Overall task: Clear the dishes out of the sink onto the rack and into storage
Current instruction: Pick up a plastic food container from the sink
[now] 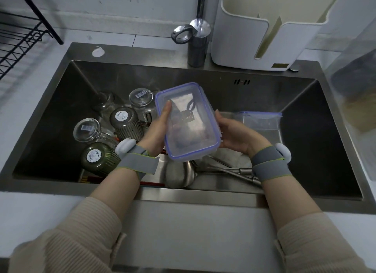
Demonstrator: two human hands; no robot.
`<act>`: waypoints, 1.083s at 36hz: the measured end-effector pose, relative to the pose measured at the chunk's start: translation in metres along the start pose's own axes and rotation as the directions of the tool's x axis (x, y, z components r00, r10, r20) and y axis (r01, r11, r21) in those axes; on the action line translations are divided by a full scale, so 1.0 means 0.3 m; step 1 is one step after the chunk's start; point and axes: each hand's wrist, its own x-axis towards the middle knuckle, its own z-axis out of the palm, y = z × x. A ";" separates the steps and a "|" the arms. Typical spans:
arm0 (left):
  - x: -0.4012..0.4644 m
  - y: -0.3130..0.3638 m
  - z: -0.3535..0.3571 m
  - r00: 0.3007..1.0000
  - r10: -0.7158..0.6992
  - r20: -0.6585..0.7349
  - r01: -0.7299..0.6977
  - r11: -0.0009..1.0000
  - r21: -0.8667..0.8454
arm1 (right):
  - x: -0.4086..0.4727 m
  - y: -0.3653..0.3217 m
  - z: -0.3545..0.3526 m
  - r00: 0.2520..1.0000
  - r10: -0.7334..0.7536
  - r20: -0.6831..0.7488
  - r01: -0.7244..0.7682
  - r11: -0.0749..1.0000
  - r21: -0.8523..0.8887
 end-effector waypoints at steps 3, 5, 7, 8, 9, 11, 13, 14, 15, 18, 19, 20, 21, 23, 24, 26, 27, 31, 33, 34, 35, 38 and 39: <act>0.004 -0.006 -0.001 1.000 0.015 0.003 -0.015 0.999 0.037 | 0.001 0.004 0.006 1.000 0.001 -0.017 -0.002 1.000 -0.030; 0.002 -0.007 0.000 1.000 0.028 0.008 -0.028 0.999 0.045 | 0.001 0.004 0.007 1.000 0.014 -0.010 -0.015 0.999 -0.044; -0.001 -0.008 0.002 0.999 0.038 0.008 -0.039 0.998 0.053 | -0.001 0.004 0.008 1.000 0.025 -0.009 -0.025 0.999 -0.047; -0.003 -0.008 0.003 0.999 0.039 0.007 -0.039 0.998 0.058 | -0.003 0.005 0.007 1.000 0.028 -0.011 -0.028 0.999 -0.045; -0.004 -0.007 0.003 0.999 0.037 0.006 -0.037 0.997 0.062 | -0.004 0.005 0.008 0.999 0.030 -0.012 -0.031 0.999 -0.044; -0.004 -0.007 0.003 1.000 0.026 0.004 -0.026 0.997 0.068 | -0.007 0.006 0.009 0.999 0.037 -0.008 -0.037 0.998 -0.042; -0.002 -0.007 0.003 1.000 0.017 -0.008 -0.016 0.997 0.075 | -0.009 0.006 0.012 0.999 0.043 -0.005 -0.043 0.998 -0.040; -0.002 -0.007 0.003 1.000 0.014 -0.011 -0.014 0.997 0.079 | -0.010 0.005 0.013 0.999 0.044 -0.008 -0.044 0.998 -0.039; -0.001 -0.008 0.003 1.000 0.014 -0.008 -0.013 0.996 0.086 | -0.011 0.005 0.014 0.999 0.042 -0.013 -0.043 0.998 -0.039; -0.001 -0.011 0.002 0.999 0.030 0.012 -0.031 0.995 0.096 | -0.013 0.005 0.013 0.999 0.041 -0.022 -0.042 0.999 -0.034; -0.001 -0.013 0.002 0.999 0.037 0.012 -0.038 0.995 0.092 | -0.014 0.005 0.012 0.999 0.041 -0.024 -0.042 0.999 -0.032; -0.001 -0.014 0.002 0.999 0.041 0.011 -0.042 0.995 0.091 | -0.015 0.004 0.012 0.999 0.042 -0.025 -0.043 0.999 -0.032; 0.000 -0.015 0.003 0.999 0.042 0.011 -0.043 0.994 0.097 | -0.015 0.003 0.012 0.999 0.044 -0.026 -0.044 0.998 -0.032; 0.001 -0.018 0.003 0.999 0.041 0.009 -0.042 0.993 0.106 | -0.016 0.001 0.013 0.998 0.050 -0.030 -0.051 0.998 -0.035; 0.001 -0.019 0.004 0.999 0.043 0.007 -0.044 0.993 0.107 | -0.015 0.001 0.013 0.998 0.052 -0.034 -0.053 0.998 -0.039; 0.000 -0.020 0.007 0.999 0.053 -0.003 -0.053 0.991 0.121 | -0.014 0.002 0.016 0.998 0.055 -0.044 -0.057 0.997 -0.053; 0.001 -0.020 0.008 0.998 0.059 -0.015 -0.057 0.990 0.132 | -0.013 0.002 0.017 0.997 0.058 -0.051 -0.061 0.996 -0.063; 0.007 -0.021 0.007 0.995 0.091 -0.039 -0.083 0.983 0.161 | -0.001 0.005 0.020 0.996 0.061 -0.068 -0.069 0.990 -0.121; 0.008 -0.021 0.006 0.993 0.114 -0.026 -0.109 0.983 0.144 | 0.005 0.007 0.017 0.996 0.057 -0.068 -0.066 0.990 -0.124; 0.009 -0.023 0.006 0.993 0.115 -0.019 -0.112 0.985 0.128 | 0.006 0.008 0.012 0.996 0.061 -0.064 -0.068 0.991 -0.112; 0.008 -0.024 0.005 0.994 0.108 -0.015 -0.106 0.988 0.114 | 0.006 0.010 0.008 0.997 0.063 -0.051 -0.068 0.993 -0.098; 0.009 -0.033 0.001 0.997 0.067 -0.046 -0.063 0.995 0.079 | 0.002 0.013 0.002 0.998 0.055 0.020 -0.054 0.997 -0.049; 0.008 -0.035 0.000 0.997 0.049 -0.064 -0.045 0.996 0.072 | -0.001 0.013 0.003 0.998 0.044 0.041 -0.043 0.998 -0.038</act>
